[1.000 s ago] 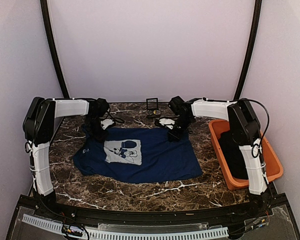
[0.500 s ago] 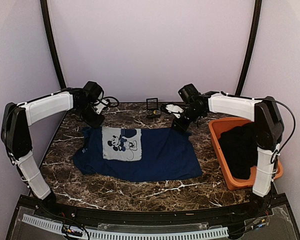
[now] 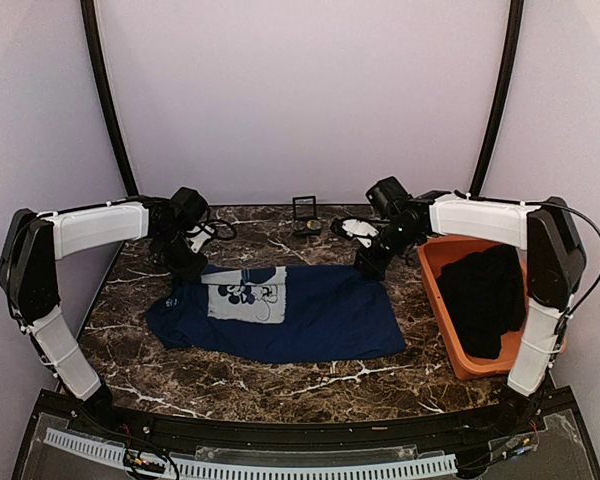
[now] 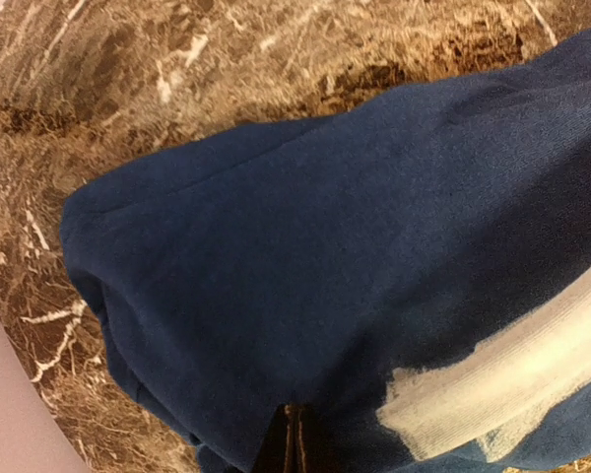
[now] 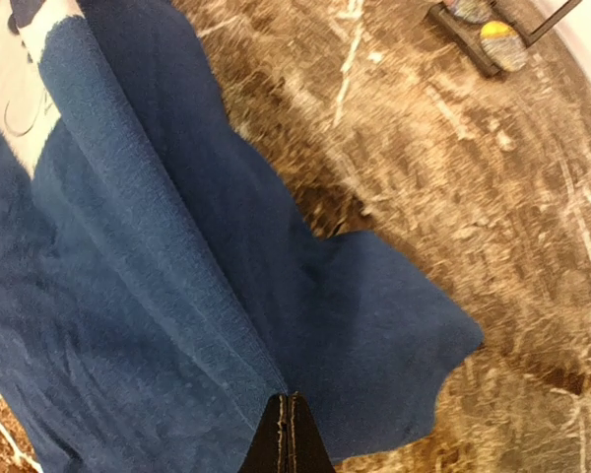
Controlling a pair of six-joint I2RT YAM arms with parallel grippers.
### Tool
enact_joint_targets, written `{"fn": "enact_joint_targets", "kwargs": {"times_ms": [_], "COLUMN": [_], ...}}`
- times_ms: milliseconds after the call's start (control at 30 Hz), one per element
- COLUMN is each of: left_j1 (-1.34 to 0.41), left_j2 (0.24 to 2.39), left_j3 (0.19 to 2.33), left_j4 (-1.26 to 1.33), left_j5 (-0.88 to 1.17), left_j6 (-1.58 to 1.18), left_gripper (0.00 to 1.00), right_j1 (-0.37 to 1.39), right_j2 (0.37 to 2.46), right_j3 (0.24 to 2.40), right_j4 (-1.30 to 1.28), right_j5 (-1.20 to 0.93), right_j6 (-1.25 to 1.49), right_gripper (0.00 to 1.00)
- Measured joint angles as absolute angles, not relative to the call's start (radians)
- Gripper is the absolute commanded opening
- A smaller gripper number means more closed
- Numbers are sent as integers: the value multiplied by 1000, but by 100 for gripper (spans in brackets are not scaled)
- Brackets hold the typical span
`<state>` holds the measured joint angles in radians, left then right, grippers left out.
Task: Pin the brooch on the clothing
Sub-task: Place the crumpled clothing at the center of the board.
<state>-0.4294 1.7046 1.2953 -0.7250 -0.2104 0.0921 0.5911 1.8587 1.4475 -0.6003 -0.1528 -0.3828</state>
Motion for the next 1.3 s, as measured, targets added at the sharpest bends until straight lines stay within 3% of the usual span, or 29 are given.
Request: {"fn": "enact_joint_targets", "kwargs": {"times_ms": [333, 400, 467, 533, 567, 767, 867, 933, 1067, 1300], "left_j1": [-462, -462, -462, -462, -462, -462, -462, -462, -462, -462], "left_j2": [1713, 1715, 1715, 1715, 1713, 1674, 1634, 1605, 1550, 1499], "left_j3": [1252, 1252, 1252, 1252, 1252, 1252, 1252, 1252, 1252, 1193], "left_j4": [-730, -729, -726, -725, -724, -729, -730, -727, -710, -619], "left_j5": [-210, -216, -222, -229, -235, -258, -273, -279, -280, -244], "left_j6": [61, 54, 48, 41, 35, 24, 17, 14, 10, 10], "left_gripper": [1, 6, 16, 32, 44, 74, 91, 98, 99, 99], "right_j1": [628, 634, 636, 637, 637, 637, 638, 639, 637, 603], "right_j2": [1893, 1904, 1909, 1910, 1910, 1905, 1903, 1904, 1977, 2278], "right_j3": [1414, 1414, 1416, 1424, 1431, 1471, 1516, 1563, 1777, 2161], "right_j4": [-638, -639, -648, -663, -669, -690, -690, -680, -636, -508], "right_j5": [-156, -156, -154, -152, -152, -159, -155, -130, -24, 64], "right_j6": [-355, -352, -348, -346, -347, -338, -336, -323, -291, -147], "right_gripper": [0, 10, 22, 33, 38, 65, 72, 73, 74, 75]}}
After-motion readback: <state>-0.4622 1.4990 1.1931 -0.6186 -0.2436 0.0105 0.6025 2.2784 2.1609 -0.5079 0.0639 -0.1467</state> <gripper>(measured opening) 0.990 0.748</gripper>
